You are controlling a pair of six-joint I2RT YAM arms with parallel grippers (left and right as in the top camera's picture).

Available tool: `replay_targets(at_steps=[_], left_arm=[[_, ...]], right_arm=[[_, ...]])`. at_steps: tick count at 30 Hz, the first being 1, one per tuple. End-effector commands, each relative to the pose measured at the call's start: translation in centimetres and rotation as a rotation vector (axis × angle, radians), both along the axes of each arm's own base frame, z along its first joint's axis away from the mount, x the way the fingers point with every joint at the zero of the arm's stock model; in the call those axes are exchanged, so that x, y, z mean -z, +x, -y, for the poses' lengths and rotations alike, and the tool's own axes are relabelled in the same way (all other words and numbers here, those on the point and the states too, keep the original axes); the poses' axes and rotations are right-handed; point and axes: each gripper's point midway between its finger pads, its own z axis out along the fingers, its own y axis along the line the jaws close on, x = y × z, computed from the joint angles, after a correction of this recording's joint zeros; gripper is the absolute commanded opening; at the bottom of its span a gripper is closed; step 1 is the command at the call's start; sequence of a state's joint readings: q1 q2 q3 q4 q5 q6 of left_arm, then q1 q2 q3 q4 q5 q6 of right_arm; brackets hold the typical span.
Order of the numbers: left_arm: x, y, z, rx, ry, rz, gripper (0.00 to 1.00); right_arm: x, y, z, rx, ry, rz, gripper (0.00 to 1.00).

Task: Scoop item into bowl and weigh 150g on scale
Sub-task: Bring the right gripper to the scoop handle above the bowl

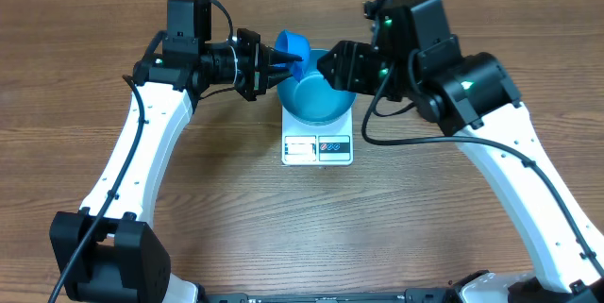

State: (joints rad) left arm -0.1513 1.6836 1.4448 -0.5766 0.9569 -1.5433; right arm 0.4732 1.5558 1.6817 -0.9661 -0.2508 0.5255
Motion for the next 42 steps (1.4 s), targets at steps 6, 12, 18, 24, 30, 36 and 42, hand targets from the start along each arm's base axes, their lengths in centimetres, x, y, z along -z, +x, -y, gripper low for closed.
replay_targets(at_steps=[6, 12, 18, 24, 30, 36, 42], left_arm=[[-0.7, 0.5, 0.1, -0.049, 0.051, 0.036, 0.04], [-0.7, 0.5, 0.1, -0.059, 0.042, 0.014, 0.05], [-0.7, 0.3, 0.5, -0.064, 0.035, -0.01, 0.06], [-0.7, 0.3, 0.5, -0.064, 0.035, -0.009, 0.07], [-0.7, 0.4, 0.6, -0.067, 0.04, -0.008, 0.06], [-0.6, 0.1, 1.1, -0.058, 0.045, -0.007, 0.06], [-0.6, 0.1, 1.1, -0.06, 0.046, -0.01, 0.06]], right_arm=[[-1.2, 1.0, -1.7, 0.078, 0.038, 0.046, 0.57], [-0.8, 0.6, -2.4, 0.098, 0.054, 0.013, 0.57], [0.7, 0.2, -4.0, 0.064, 0.034, -0.015, 0.56], [2.6, 0.4, -4.4, 0.072, -0.016, -0.038, 0.54], [2.7, 0.8, -4.6, 0.076, -0.016, -0.03, 0.43], [2.7, 0.9, -4.6, 0.082, -0.021, -0.022, 0.43], [2.8, 0.9, -4.6, 0.086, -0.028, -0.021, 0.36]])
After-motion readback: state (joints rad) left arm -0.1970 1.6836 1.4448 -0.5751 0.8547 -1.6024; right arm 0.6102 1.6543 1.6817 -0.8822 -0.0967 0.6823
